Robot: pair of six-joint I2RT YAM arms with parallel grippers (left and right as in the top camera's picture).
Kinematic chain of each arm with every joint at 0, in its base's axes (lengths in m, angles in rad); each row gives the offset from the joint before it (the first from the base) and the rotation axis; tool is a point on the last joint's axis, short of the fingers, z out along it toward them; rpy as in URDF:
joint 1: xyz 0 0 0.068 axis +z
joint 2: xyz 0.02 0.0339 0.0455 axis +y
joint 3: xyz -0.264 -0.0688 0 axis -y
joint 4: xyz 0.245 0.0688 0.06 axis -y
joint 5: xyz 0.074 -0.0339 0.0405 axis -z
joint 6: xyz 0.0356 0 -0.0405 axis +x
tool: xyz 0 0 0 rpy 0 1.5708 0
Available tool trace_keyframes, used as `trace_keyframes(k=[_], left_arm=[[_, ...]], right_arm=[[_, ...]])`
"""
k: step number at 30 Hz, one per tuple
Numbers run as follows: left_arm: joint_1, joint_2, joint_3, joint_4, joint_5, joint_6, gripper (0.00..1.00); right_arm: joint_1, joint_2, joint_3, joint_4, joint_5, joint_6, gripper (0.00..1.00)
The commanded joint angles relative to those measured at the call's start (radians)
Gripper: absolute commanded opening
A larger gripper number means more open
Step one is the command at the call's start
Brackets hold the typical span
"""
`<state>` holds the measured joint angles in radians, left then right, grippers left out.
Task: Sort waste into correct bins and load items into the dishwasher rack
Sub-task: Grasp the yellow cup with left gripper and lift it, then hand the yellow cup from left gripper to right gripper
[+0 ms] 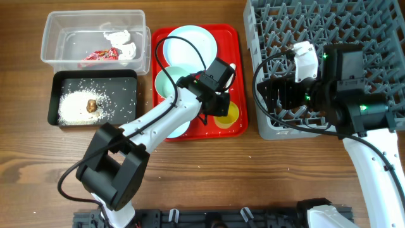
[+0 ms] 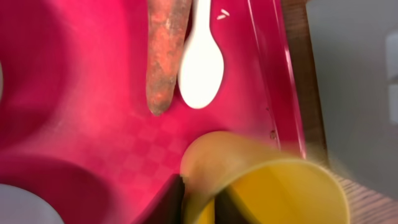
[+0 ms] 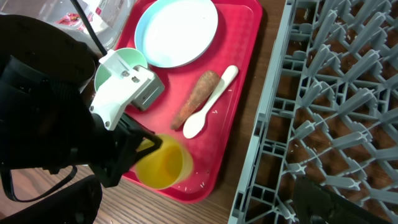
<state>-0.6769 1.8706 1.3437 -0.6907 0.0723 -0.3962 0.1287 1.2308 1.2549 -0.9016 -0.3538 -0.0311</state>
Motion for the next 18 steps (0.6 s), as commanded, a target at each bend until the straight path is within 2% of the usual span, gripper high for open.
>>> trace_keyframes(k=[1,3,6,9,15,18], left_arm=[[0.000,0.011,0.005,-0.001,0.022,-0.003,0.04],[0.017,0.000,0.005,-0.002,0.064,-0.004,0.04],[0.100,-0.061,0.005,-0.004,0.235,-0.005,0.04],[0.223,-0.121,0.005,0.005,0.454,-0.008,0.04],[0.451,-0.158,0.005,0.092,1.017,-0.008,0.04],[0.503,-0.158,0.005,0.124,1.159,-0.008,0.04]], right_arm=[[0.002,0.007,0.013,0.000,0.016,0.008,1.00],[0.002,0.008,0.013,0.002,0.015,0.009,1.00],[0.002,0.008,0.013,0.032,-0.020,0.042,1.00],[0.002,0.016,0.013,0.087,-0.107,0.043,1.00],[0.002,0.123,0.013,0.209,-0.386,0.060,1.00],[0.002,0.202,0.013,0.291,-0.576,0.057,1.00]])
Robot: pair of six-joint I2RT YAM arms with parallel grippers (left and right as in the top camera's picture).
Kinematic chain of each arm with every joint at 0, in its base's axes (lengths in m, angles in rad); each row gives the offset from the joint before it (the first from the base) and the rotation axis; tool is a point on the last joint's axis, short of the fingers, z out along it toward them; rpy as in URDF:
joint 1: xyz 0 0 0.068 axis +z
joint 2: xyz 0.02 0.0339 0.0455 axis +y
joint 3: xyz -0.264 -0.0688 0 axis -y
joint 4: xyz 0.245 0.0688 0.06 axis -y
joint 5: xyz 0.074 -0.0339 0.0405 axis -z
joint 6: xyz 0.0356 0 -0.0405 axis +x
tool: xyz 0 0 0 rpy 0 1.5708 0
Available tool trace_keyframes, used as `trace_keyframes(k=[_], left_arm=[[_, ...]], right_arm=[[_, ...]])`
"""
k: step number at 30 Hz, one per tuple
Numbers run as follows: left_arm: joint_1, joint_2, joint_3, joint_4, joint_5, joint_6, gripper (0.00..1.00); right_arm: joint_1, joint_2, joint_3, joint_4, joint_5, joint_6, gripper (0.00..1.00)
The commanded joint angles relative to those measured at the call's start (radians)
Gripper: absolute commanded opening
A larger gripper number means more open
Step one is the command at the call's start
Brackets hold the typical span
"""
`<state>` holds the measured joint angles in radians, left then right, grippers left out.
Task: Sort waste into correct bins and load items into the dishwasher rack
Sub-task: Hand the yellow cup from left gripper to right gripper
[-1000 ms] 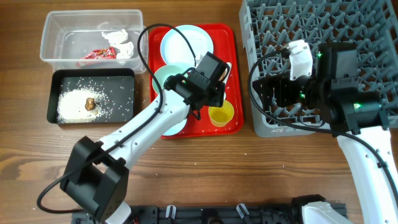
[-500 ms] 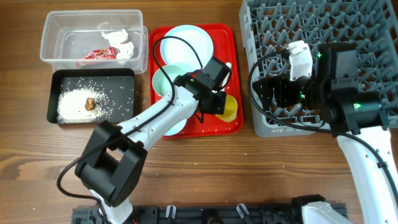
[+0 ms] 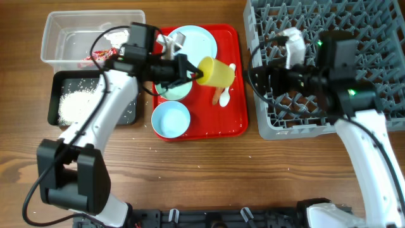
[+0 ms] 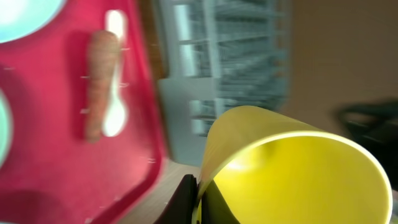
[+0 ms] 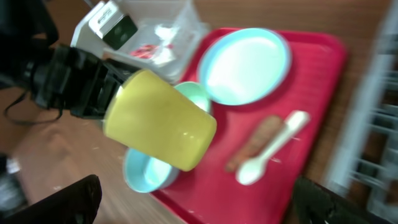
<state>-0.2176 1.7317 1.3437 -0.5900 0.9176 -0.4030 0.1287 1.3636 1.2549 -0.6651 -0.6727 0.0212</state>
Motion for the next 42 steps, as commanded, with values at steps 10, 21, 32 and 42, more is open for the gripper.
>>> trace_keyframes(k=[10,21,32,42], left_arm=[[0.068,-0.019,0.005,0.040,0.395,-0.011,0.04],[0.068,-0.019,0.005,0.116,0.429,-0.079,0.04],[0.068,-0.019,0.005,0.116,0.447,-0.085,0.04],[0.068,-0.019,0.005,0.116,0.440,-0.084,0.04]], right_arm=[[0.003,0.153,0.013,0.213,-0.505,0.004,0.99],[0.072,0.153,0.013,0.264,-0.496,-0.017,0.87],[0.137,0.153,0.013,0.329,-0.496,-0.010,0.74],[0.141,0.153,0.013,0.349,-0.496,-0.010,0.61]])
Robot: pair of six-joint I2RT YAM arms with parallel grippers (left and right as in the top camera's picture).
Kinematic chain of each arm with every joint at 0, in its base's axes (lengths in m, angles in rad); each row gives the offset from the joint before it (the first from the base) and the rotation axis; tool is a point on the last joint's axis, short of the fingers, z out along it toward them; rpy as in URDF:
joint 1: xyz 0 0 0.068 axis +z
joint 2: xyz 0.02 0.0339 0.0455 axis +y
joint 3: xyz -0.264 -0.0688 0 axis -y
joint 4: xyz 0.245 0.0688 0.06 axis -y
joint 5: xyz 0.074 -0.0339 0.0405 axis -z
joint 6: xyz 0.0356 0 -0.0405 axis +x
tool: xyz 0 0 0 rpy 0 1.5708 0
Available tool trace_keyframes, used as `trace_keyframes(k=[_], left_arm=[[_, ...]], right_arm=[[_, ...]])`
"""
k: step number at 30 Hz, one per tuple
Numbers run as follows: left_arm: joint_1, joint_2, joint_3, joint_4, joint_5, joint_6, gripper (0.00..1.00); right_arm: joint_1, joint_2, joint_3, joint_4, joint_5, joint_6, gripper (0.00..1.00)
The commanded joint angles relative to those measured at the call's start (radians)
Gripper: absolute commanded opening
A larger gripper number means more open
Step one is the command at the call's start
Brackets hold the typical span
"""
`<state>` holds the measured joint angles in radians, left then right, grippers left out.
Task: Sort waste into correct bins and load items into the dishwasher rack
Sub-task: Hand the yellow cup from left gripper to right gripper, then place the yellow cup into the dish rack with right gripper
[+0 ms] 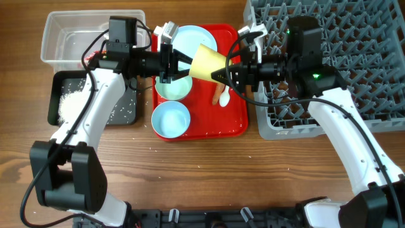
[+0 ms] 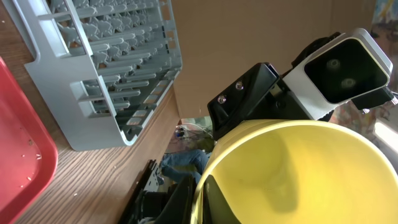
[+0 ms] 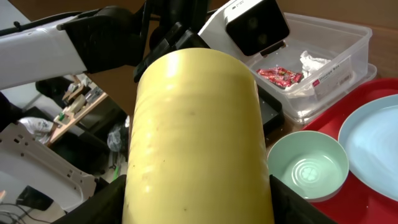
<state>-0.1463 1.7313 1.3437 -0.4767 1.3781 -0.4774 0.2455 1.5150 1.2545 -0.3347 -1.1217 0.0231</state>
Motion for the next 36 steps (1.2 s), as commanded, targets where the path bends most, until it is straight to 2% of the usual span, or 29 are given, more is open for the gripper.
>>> trace_keyframes(k=[1,7,18,28,33,36], left_arm=[[-0.003,-0.018,0.005,0.003,-0.022,-0.010,0.05],[-0.003,-0.018,0.005,0.003,-0.026,-0.009,0.24],[-0.003,-0.018,0.005,0.002,-0.045,-0.002,0.26],[-0.003,-0.018,0.005,0.003,-0.064,0.002,0.31],[-0.003,-0.018,0.005,0.002,-0.174,0.002,0.34],[-0.004,-0.018,0.005,0.000,-0.373,0.002,0.37]], right_arm=[[0.025,0.002,0.013,0.021,-0.047,-0.010,0.61],[0.018,0.002,0.013,0.035,-0.024,0.012,0.61],[-0.029,0.002,0.013,0.045,0.055,0.084,0.60],[-0.132,-0.018,0.013,-0.048,0.049,0.082,0.60],[-0.213,-0.054,0.019,-0.248,0.245,0.103,0.60],[-0.233,-0.107,0.069,-0.438,0.492,0.109,0.61]])
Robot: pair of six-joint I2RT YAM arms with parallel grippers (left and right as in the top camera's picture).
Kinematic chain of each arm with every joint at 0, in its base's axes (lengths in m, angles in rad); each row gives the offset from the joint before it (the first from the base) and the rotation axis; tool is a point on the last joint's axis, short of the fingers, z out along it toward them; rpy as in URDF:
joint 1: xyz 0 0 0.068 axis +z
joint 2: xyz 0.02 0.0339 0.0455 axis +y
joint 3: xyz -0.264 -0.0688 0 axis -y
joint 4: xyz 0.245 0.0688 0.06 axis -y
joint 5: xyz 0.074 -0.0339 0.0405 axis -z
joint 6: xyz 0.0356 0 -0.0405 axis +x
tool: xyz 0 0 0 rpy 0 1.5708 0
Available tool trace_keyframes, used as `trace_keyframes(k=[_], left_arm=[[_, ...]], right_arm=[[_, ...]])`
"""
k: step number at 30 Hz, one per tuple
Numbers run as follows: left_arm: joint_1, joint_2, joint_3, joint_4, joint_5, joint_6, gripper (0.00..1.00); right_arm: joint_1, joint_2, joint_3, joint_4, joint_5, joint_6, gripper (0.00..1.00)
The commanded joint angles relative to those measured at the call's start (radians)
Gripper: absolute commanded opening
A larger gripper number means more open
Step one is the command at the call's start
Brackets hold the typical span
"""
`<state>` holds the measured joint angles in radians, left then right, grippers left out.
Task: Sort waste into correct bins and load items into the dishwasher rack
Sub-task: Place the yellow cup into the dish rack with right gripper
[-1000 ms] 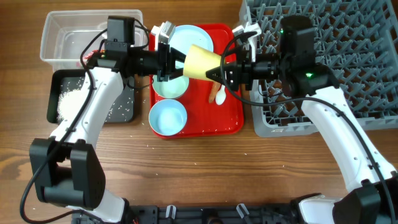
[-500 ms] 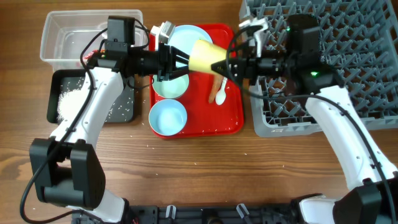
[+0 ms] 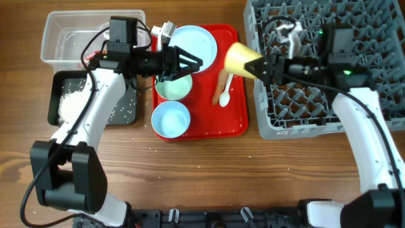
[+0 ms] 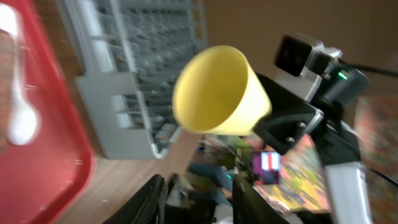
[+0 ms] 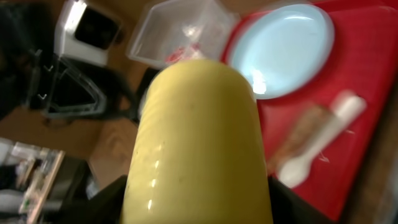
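Note:
The yellow cup (image 3: 240,58) lies sideways in the air between the red tray (image 3: 235,130) and the grey dishwasher rack (image 3: 266,130). My right gripper (image 3: 264,66) is shut on its base end. In the right wrist view the cup (image 5: 199,137) fills the middle between my fingers (image 5: 109,196). My left gripper (image 3: 193,63) hangs open and empty over the tray, left of the cup. From the left wrist the cup (image 4: 217,90) shows mouth-on, apart from my left gripper (image 4: 199,199).
On the tray lie a pale blue plate (image 3: 199,44), a green bowl (image 3: 174,88), a blue bowl (image 3: 171,119), a carrot (image 3: 221,81) and a white spoon (image 3: 226,96). A clear bin (image 3: 69,31) with wrappers and a black tray of rice (image 3: 82,104) stand at the left.
My left gripper has let go of the cup's rim and stands open. The right gripper, still shut on the cup, has carried it right, to the rack's near-left edge.
My left gripper was shut on the cup's rim at the tray's front right. Then it held the cup up over the tray. Then the cup sat sideways between both grippers, the right one around it. Now the right gripper alone holds it by the rack.

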<state>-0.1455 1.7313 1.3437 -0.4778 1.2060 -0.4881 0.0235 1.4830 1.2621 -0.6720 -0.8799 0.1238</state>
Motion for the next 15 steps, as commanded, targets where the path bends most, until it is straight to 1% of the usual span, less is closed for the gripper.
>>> trace_keyframes(k=[1,5,7,11,15], left_arm=[[-0.005,-0.018,0.005,-0.002,-0.263,0.013,0.37],[-0.021,-0.018,0.005,-0.064,-0.574,0.013,0.38],[-0.031,-0.018,0.005,-0.103,-0.686,0.013,0.38],[-0.053,-0.016,0.005,-0.161,-0.838,0.013,0.38],[-0.069,-0.016,0.005,-0.206,-0.935,0.012,0.39]], right_arm=[[-0.011,-0.083,0.085,-0.154,0.323,0.008,0.61],[-0.011,-0.093,0.189,-0.385,0.617,0.011,0.61],[-0.011,-0.092,0.198,-0.453,0.738,0.029,0.61],[-0.011,-0.065,0.198,-0.554,0.885,0.063,0.61],[-0.012,-0.004,0.198,-0.603,0.932,0.076,0.58]])
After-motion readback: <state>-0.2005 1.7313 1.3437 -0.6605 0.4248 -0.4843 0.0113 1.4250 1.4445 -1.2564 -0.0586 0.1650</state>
